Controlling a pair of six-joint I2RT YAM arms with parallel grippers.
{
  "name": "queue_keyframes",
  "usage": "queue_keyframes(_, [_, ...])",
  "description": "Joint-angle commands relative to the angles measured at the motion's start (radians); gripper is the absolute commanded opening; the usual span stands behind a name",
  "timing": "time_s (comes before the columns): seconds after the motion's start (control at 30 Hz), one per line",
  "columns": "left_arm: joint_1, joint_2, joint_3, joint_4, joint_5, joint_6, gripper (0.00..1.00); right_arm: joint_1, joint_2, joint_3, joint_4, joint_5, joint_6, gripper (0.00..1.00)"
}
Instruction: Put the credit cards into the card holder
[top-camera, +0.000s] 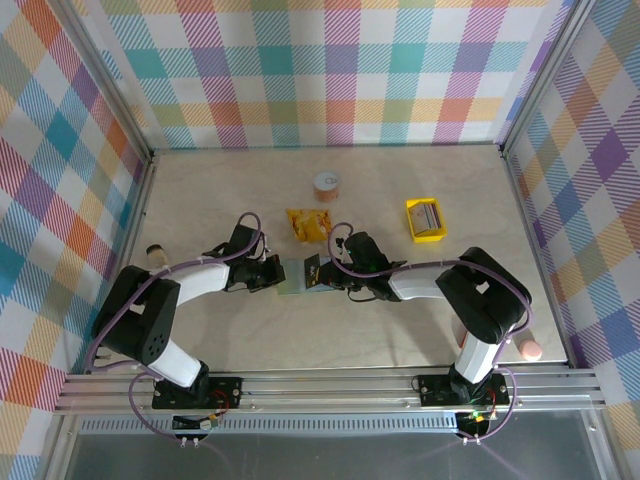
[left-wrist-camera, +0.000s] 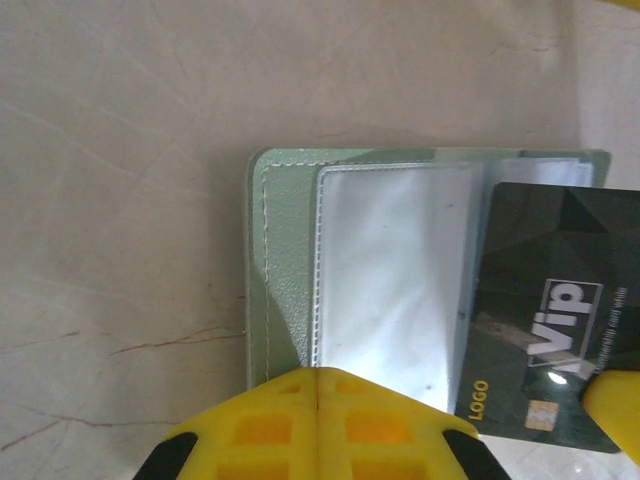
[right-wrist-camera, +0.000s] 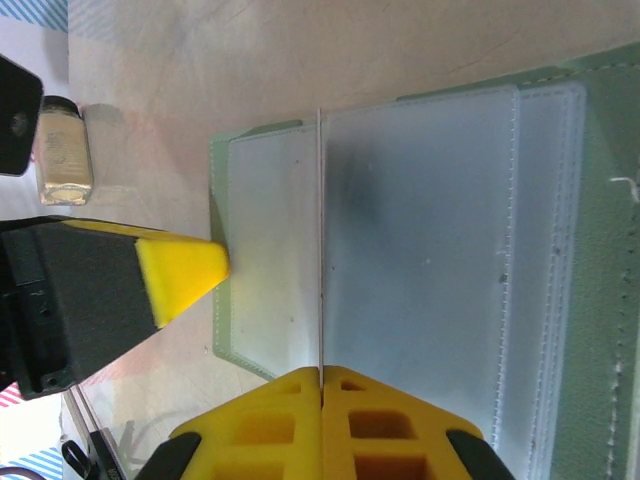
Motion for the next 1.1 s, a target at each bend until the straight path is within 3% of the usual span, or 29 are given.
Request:
queue_keyframes(0.0, [0.009,0.021,-0.019,-0.002,-0.015,0.018,0.0,0.013,0.019,0.028,0.037,0.005,0.017,0.0])
queue_keyframes(0.67, [0.009,0.008,-0.011,-0.022,-0.026,0.022,0.0,0.019,0.079,0.048,0.043,0.003,0.059,0.0])
queue_keyframes(1.07, [0.009,0.02,-0.022,-0.014,-0.022,0.019,0.0,0.021,0.035,-0.009,0.051,0.086,0.106,0.0])
